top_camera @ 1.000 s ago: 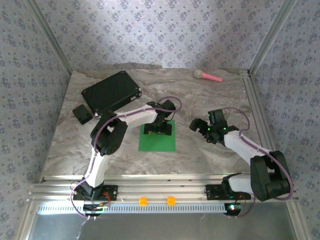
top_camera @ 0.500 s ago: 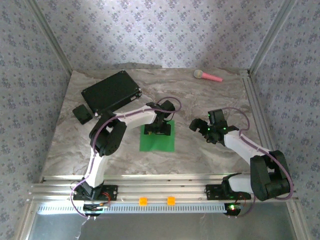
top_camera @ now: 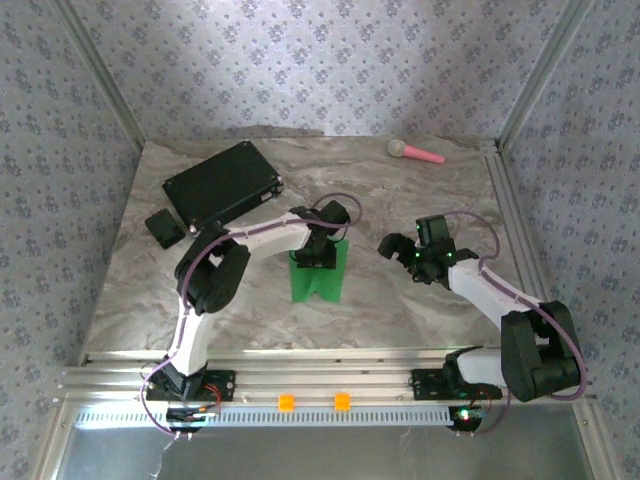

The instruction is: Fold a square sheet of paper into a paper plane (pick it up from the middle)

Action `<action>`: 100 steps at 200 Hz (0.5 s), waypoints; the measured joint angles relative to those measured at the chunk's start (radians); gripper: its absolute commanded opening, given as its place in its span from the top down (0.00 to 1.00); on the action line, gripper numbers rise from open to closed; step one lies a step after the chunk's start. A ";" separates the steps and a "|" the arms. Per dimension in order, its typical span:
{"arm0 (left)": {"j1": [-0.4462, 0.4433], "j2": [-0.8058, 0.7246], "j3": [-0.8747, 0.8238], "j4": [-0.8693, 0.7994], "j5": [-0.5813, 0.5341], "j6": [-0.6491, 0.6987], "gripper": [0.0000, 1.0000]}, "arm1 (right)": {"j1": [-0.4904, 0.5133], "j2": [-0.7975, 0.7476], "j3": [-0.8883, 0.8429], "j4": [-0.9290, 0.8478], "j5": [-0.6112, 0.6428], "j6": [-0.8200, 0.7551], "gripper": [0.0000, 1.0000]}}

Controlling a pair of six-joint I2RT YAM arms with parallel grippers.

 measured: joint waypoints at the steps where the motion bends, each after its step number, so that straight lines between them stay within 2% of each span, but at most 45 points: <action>1: 0.000 -0.002 -0.002 0.004 0.001 0.001 0.54 | 0.000 0.000 0.000 0.000 -0.001 0.000 0.01; 67: -0.002 -0.153 -0.053 0.149 0.041 -0.017 0.57 | -0.064 -0.046 0.002 0.000 -0.035 0.037 0.01; 100: 0.005 -0.240 -0.098 0.268 0.116 -0.055 0.57 | -0.090 -0.097 -0.006 0.009 -0.042 0.060 0.02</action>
